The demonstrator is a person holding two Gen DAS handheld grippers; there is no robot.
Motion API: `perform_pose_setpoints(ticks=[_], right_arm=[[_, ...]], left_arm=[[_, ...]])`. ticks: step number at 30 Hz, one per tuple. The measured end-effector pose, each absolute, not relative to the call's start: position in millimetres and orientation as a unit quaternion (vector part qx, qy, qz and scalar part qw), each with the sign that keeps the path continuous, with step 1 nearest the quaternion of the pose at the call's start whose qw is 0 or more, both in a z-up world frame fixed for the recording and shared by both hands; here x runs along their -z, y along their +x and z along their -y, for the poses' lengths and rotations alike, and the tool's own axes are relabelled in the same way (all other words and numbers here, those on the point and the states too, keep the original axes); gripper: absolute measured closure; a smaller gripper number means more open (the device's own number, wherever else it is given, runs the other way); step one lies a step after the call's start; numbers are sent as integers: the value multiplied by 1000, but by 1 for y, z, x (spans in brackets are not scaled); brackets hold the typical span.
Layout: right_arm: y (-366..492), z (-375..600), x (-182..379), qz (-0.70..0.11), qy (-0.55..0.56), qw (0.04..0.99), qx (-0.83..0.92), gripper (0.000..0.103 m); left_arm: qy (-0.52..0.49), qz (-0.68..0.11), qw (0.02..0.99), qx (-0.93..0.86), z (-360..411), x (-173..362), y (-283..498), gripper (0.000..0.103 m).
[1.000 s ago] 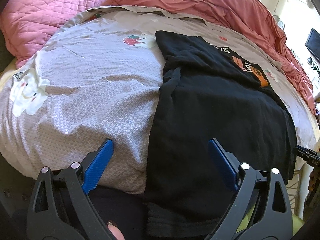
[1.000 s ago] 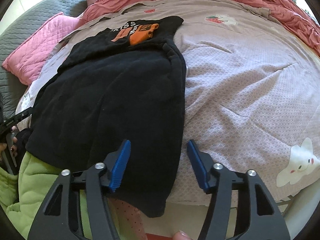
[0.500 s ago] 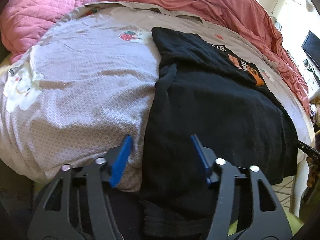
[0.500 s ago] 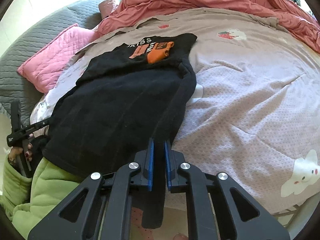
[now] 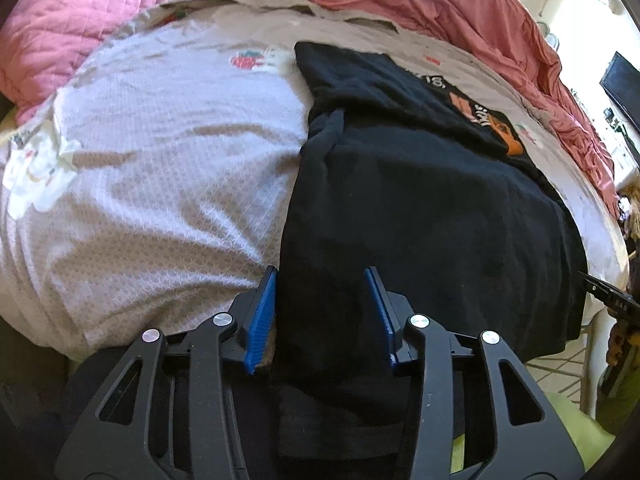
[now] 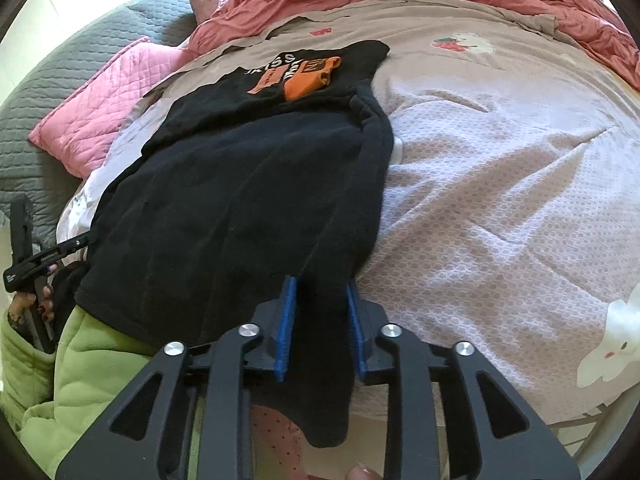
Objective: Fold small clothes
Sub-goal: 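Close the right tool on the shirt hem while the left tool grasps beside it, then lift the hem with both tools, fold it over toward the collar, release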
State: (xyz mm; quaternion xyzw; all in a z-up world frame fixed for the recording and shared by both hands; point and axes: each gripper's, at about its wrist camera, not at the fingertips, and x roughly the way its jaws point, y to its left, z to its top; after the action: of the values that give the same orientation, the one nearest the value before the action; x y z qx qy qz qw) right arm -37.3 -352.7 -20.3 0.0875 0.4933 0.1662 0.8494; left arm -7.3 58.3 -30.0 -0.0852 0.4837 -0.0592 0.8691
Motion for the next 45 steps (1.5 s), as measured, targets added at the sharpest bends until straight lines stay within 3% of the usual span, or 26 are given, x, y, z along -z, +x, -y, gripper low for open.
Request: perform_pose_setpoints(ticks=[4, 6, 7, 9, 19, 28, 39, 45], right_arm=[[-39, 351, 22, -491, 82, 851, -168, 75], [-40, 349, 19, -487, 67, 854, -170, 83], [-41, 350, 18, -485, 66, 855, -171, 90], [-41, 353, 15, -478, 81, 856, -177, 93], [-26, 373, -27, -403, 139, 880, -210, 96], [41, 381, -57, -340, 161, 907, -188, 96], [115, 383, -41, -355, 160, 912, -125, 96], [151, 378, -19, -387, 157, 904, -92, 95]], left_arm=[[-87, -483, 869, 59, -58, 30, -7, 69], [-78, -479, 873, 49, -56, 29, -8, 88], [-78, -477, 874, 48, -56, 28, -8, 90], [-76, -470, 878, 50, -56, 24, -9, 97], [-117, -415, 898, 84, -59, -17, -4, 99], [-164, -387, 905, 67, -80, -43, 53, 99], [-192, -390, 899, 46, -76, -44, 150, 99], [-240, -399, 885, 20, -88, -10, 181, 99]])
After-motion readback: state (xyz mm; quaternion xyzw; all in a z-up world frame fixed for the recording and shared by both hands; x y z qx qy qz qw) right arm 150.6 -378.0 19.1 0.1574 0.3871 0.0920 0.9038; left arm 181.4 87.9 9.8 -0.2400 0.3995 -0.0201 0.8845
